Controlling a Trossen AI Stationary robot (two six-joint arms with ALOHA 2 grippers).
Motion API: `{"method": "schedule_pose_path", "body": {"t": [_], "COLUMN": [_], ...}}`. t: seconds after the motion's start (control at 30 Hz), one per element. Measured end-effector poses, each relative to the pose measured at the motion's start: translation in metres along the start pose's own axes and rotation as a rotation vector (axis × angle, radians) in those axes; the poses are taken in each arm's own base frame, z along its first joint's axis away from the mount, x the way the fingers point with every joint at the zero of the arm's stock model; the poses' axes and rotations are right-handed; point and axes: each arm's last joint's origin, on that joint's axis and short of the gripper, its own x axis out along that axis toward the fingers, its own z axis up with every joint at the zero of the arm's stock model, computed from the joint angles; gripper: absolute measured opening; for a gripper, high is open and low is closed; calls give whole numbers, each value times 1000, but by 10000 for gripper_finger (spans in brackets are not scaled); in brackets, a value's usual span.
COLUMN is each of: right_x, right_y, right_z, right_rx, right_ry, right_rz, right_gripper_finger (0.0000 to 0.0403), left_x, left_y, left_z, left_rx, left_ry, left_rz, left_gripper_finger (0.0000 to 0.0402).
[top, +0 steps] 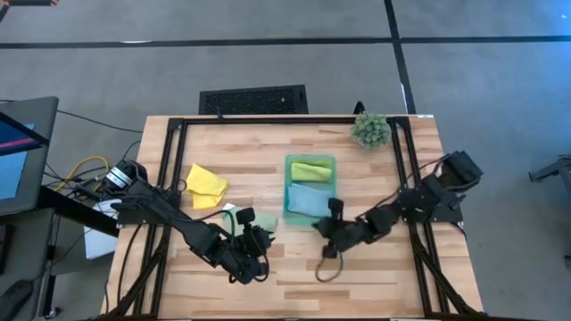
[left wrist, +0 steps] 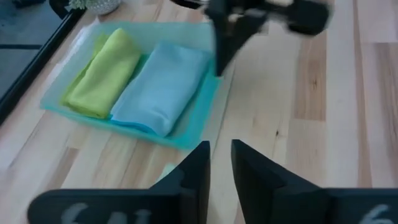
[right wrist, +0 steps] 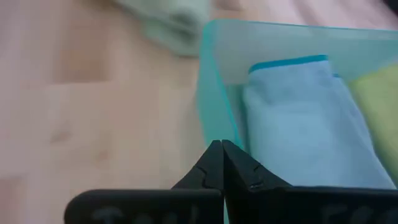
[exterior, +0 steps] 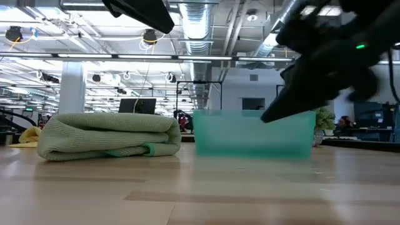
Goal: Fold microfiber towels
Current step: Fold the green microfiber cloth
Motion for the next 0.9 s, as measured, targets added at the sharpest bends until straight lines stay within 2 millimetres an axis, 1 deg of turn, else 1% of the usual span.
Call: {"method": "schedule_pose_path", "body": {"t": [0.07, 0.23, 0.3, 0.37, 0.43, 0.5, 0.6, 0.67, 0.73, 0.8, 0.9], "right_x": [13, 44, 50, 50, 41, 30, 14, 2, -8, -17, -28], "right_y": [-13, -59, -76, -81, -77, -64, -40, -22, -4, 11, 27], "right_z": [7, 21, 28, 35, 39, 39, 31, 27, 18, 3, -14], "right_rx": [0, -59, -43, -1, -4, -22, -81, -125, -145, -163, -180], "right_ry": [15, 68, 57, 9, -18, -48, -52, -63, -59, -31, -24], "right_rz": [-64, -202, -240, -246, -193, -122, -29, 33, 91, 137, 175], "right_gripper_finger": [17, 15, 14, 16, 20, 23, 25, 25, 23, 21, 21], "left_x": [0, 0, 0, 0, 0, 0, 3, 8, 17, 27, 42], "left_y": [0, 0, 0, 0, 0, 0, -4, -11, -20, -26, -24], "left_z": [0, 0, 0, 0, 1, 1, 1, -1, -2, -4, -8], "left_rx": [-19, -58, -70, -81, -94, -101, -103, -52, -20, -7, -42], "left_ry": [0, -2, -2, -3, -5, -5, -15, -29, -56, -52, 49], "left_rz": [0, -2, -2, -2, -3, -4, -10, -22, -44, -67, -122], "left_gripper_finger": [63, 64, 64, 64, 64, 64, 64, 64, 64, 62, 54]}}
